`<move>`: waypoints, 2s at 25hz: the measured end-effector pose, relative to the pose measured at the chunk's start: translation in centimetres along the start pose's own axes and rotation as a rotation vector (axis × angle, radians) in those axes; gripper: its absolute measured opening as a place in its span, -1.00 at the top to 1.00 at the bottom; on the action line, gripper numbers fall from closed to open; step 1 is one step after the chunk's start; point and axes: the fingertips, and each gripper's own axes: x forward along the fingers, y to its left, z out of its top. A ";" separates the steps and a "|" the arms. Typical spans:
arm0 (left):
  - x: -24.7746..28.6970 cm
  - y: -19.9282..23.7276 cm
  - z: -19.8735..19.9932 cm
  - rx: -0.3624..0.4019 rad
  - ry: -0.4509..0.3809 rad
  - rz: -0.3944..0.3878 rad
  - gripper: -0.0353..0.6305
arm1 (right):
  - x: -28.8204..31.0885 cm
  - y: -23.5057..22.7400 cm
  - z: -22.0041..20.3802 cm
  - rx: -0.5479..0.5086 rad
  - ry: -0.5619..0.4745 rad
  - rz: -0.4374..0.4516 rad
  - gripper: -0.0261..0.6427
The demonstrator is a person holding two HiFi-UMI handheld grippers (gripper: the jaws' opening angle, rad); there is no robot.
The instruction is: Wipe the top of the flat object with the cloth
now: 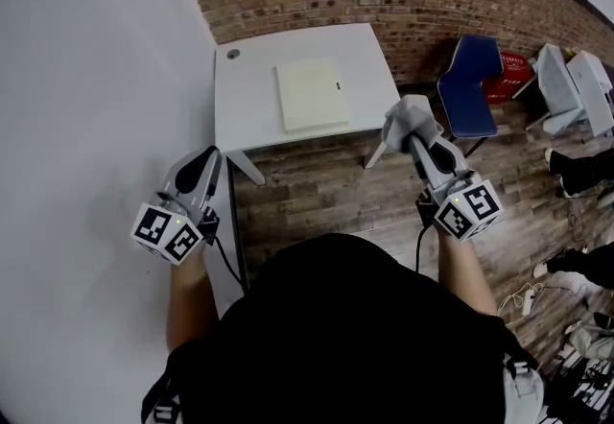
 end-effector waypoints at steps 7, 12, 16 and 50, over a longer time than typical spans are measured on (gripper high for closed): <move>1.0 -2.6 -0.2 0.011 0.001 0.021 0.89 | -1.7 -2.2 -0.2 -0.002 0.013 0.024 0.88; 1.4 -4.0 -0.6 0.021 0.006 0.032 0.89 | -2.4 -3.4 -0.2 -0.004 0.015 0.045 0.88; 1.5 -5.4 -1.2 0.012 0.017 0.039 0.89 | -3.1 -4.0 -0.3 -0.007 0.026 0.060 0.88; 2.6 -3.5 -3.3 -0.008 0.032 0.013 0.89 | -1.2 -3.8 -0.7 -0.039 0.052 0.065 0.88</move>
